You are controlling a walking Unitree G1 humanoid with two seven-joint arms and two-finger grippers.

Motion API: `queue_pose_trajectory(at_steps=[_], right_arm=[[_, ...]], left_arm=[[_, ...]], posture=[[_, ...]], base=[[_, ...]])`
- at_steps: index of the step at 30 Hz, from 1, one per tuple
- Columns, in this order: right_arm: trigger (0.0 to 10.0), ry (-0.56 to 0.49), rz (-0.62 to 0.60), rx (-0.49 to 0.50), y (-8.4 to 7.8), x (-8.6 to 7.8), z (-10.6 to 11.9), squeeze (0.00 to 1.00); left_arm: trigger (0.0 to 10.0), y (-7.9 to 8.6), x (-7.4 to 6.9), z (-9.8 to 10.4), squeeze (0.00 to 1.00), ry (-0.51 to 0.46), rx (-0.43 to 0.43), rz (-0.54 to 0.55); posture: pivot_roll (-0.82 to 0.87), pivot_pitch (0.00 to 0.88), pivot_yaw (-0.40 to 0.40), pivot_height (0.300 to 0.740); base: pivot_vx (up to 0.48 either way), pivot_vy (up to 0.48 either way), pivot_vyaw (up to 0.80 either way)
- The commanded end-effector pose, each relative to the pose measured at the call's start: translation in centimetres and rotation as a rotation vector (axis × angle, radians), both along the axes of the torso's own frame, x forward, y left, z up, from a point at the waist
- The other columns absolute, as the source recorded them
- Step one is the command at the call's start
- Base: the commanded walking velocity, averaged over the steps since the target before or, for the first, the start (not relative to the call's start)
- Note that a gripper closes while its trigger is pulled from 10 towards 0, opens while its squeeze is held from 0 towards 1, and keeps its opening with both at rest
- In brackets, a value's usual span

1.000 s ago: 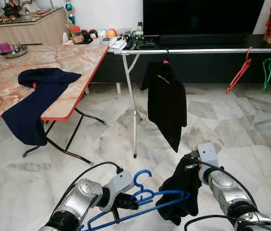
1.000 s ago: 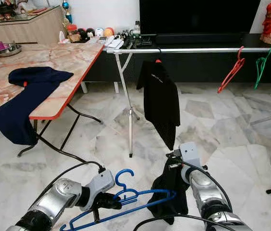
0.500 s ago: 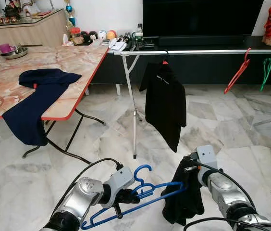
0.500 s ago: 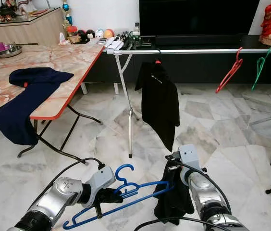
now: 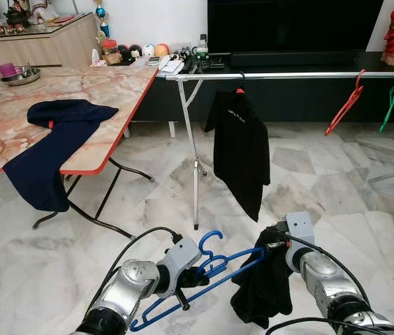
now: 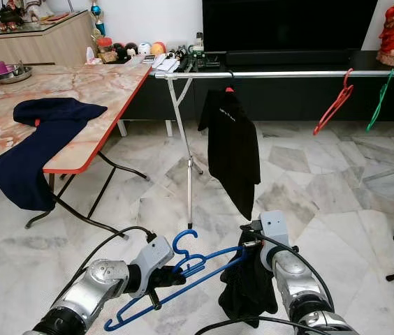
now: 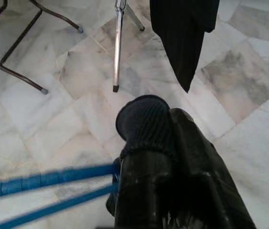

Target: Hang hanger

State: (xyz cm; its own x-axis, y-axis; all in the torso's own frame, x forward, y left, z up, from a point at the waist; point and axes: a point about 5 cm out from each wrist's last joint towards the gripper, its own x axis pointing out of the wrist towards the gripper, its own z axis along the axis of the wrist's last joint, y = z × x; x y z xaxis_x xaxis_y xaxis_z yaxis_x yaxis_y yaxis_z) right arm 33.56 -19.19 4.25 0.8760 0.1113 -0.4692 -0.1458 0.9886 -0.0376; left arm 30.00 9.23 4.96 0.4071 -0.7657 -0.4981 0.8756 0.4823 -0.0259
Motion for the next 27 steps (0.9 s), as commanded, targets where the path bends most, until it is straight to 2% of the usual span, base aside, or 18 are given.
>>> queue_pose_trajectory(at_steps=[1, 5, 8, 11, 17, 23, 27], right_arm=[[10.0, -0.052, -0.001, 0.03, 0.3, 0.8, 1.2, 0.0], [10.0, -0.072, 0.002, 0.034, 0.3, 1.2, 1.8, 0.0], [10.0, -0.085, -0.001, 0.047, 0.3, 1.5, 2.2, 0.0], [10.0, -0.095, -0.013, 0.096, 0.6, 1.8, 2.7, 0.0], [10.0, -0.108, -0.014, 0.11, 0.8, 1.9, 3.0, 0.0], [10.0, -0.1, -0.014, 0.121, 0.8, 1.8, 2.9, 0.0], [10.0, -0.09, 0.02, 0.198, 1.6, 2.0, 3.1, 0.0]], left_arm=[[10.0, 0.0, 0.0, 0.3, 0.0, 0.009, -0.02, -0.009], [10.0, -0.2, -0.1, 0.5, 0.0, 0.024, -0.043, -0.026], [10.0, 0.0, 0.1, 0.5, 0.0, 0.014, -0.029, -0.017], [10.0, 0.3, 0.4, 0.4, 0.0, -0.006, -0.003, 0.011], [10.0, 0.2, 1.4, 0.7, 0.0, -0.065, 0.023, 0.098], [10.0, -0.5, 0.7, 0.6, 0.0, -0.024, -0.012, 0.027], [10.0, -0.8, 0.3, 0.6, 0.0, -0.004, -0.042, -0.02]], posture=[[0.0, 0.031, 0.024, 0.74], [0.0, 0.031, 0.023, 0.74], [0.0, 0.031, 0.024, 0.74], [-0.01, 0.031, 0.025, 0.74], [-0.01, 0.031, 0.023, 0.74], [-0.01, 0.031, 0.023, 0.74], [-0.01, 0.032, 0.021, 0.74]], base=[[0.0, 0.0, 0.0], [0.0, 0.0, 0.0], [0.0, 0.0, 0.0], [0.0, 0.0, 0.0], [0.0, 0.0, 0.0], [0.0, 0.0, 0.0], [0.0, 0.0, 0.0]])
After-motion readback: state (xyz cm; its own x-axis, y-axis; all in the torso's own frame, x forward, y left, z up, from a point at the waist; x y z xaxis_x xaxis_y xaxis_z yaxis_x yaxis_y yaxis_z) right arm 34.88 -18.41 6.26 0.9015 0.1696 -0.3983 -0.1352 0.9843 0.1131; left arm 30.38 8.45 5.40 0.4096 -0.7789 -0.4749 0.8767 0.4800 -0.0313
